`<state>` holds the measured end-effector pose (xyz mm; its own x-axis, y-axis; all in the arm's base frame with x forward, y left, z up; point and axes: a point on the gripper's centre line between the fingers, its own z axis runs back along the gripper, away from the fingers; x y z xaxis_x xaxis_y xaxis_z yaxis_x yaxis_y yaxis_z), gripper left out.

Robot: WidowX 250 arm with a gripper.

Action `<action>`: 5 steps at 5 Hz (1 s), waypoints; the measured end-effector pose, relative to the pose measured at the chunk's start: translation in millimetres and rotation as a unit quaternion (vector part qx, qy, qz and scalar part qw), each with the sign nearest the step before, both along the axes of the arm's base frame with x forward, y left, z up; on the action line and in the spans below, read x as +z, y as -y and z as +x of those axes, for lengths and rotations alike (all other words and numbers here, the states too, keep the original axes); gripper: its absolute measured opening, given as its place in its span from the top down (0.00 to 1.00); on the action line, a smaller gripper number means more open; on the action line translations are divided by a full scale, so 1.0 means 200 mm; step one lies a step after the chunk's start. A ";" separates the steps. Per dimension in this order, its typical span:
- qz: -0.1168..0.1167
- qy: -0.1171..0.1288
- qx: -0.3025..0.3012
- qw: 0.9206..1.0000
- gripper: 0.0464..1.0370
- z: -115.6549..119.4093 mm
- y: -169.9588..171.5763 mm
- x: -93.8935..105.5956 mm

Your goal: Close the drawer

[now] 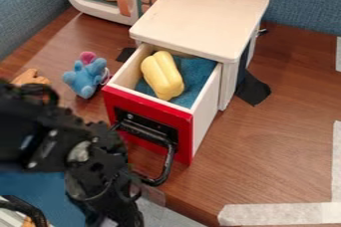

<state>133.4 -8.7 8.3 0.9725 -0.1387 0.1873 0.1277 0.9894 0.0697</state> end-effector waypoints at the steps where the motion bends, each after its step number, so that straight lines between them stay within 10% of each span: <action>1: -0.002 0.005 -0.001 1.000 0.04 0.05 0.02 0.02; 5: -0.015 0.004 0.014 1.000 0.04 0.17 -0.02 0.04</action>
<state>167.2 -3.9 17.3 0.9743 -0.1060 0.1985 0.0999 0.9942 0.0410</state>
